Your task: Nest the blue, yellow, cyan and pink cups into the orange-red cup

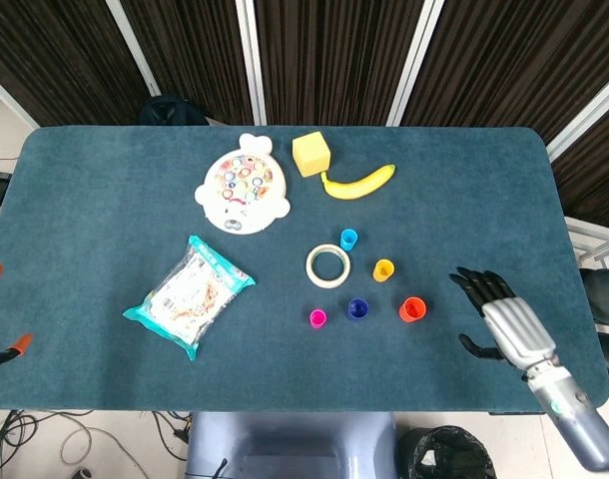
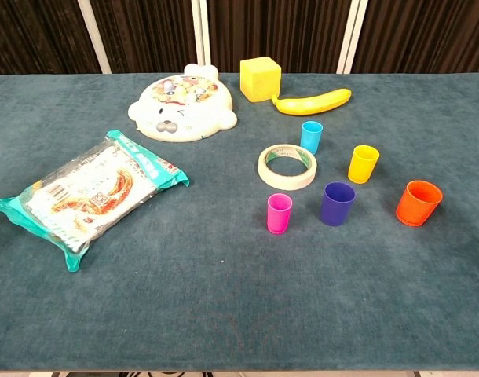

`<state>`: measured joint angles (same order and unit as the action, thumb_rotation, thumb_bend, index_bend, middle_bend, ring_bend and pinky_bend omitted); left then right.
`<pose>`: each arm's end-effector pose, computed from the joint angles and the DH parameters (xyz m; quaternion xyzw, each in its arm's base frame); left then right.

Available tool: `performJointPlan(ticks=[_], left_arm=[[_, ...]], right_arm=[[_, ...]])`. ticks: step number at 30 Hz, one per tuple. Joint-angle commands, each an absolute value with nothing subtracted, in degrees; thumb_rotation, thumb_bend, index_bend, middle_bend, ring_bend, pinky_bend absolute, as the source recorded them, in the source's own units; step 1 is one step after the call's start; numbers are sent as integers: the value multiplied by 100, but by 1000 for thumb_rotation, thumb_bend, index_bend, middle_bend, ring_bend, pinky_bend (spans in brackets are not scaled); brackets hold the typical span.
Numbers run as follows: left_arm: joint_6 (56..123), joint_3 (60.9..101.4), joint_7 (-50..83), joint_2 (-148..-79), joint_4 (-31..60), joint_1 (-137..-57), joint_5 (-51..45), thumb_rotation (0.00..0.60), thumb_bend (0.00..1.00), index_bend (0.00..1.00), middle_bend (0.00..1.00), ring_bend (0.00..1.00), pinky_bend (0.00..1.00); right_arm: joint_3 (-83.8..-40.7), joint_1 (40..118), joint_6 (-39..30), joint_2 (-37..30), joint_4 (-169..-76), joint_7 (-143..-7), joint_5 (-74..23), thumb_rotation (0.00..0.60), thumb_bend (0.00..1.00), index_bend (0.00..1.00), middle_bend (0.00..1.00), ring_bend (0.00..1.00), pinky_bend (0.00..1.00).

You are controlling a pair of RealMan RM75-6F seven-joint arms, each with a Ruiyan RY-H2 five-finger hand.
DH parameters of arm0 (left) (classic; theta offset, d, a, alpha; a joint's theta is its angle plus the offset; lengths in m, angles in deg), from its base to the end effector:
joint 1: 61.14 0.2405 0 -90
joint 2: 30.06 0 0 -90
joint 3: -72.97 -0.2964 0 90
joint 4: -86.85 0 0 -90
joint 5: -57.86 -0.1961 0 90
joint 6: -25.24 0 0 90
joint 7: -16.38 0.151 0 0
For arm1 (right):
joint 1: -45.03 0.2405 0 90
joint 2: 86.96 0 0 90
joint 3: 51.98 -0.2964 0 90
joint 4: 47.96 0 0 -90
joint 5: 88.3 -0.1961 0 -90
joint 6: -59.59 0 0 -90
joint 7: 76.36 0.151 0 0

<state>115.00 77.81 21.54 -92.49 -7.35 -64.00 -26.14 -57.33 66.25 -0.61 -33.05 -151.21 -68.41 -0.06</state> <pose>-0.3403 0.1835 0.2152 -0.5698 -0.3454 -0.3807 0.6412 -0.2614 -0.2679 0.1776 0.7102 -0.4312 0.3722 0.4137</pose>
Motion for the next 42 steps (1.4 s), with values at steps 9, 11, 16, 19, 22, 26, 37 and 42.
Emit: performJointPlan(ticks=[9, 11, 16, 19, 22, 26, 37, 42], left_arm=[[11506, 7790, 2157, -9257, -731, -6400, -2605, 600, 127, 39, 19, 0, 0], [11490, 7793, 2157, -9260, -725, -6405, -2589, 600, 127, 39, 19, 0, 0], [11461, 7792, 2152, -9264, -714, -6419, -2587, 600, 127, 39, 19, 0, 0], [11457, 7798, 2135, -9262, -707, -6419, -2572, 600, 128, 39, 19, 0, 0], [11449, 7804, 2122, -9261, -694, -6421, -2557, 600, 128, 39, 19, 0, 0], [11441, 7806, 2108, -9259, -692, -6424, -2550, 600, 128, 39, 19, 0, 0], [11436, 7815, 2099, -9257, -688, -6426, -2530, 600, 127, 39, 19, 0, 0], [11428, 7816, 2103, -9259, -688, -6429, -2524, 600, 127, 39, 19, 0, 0]], right_arm=[[-6191, 8123, 1921, -3346, -15783, -7619, -1307, 600, 413, 39, 27, 45, 36], [-6198, 8268, 2022, -3207, -15792, -7816, -1499, 600, 413, 38, 27, 45, 35], [-6176, 8622, 2075, -2717, -15691, -8455, -1967, 600, 413, 39, 27, 45, 35], [-6147, 8753, 1954, -2448, -15604, -8816, -2218, 600, 413, 38, 27, 45, 35], [-6108, 8890, 1855, -2182, -15506, -9130, -2530, 600, 413, 39, 27, 46, 35], [-6055, 9079, 1802, -1931, -15362, -9455, -2911, 600, 413, 42, 28, 45, 35], [-5839, 9437, 1656, -1486, -15035, -9992, -3583, 600, 413, 156, 27, 45, 35], [-5742, 9464, 1581, -1401, -14995, -10043, -3624, 600, 413, 191, 27, 45, 35]])
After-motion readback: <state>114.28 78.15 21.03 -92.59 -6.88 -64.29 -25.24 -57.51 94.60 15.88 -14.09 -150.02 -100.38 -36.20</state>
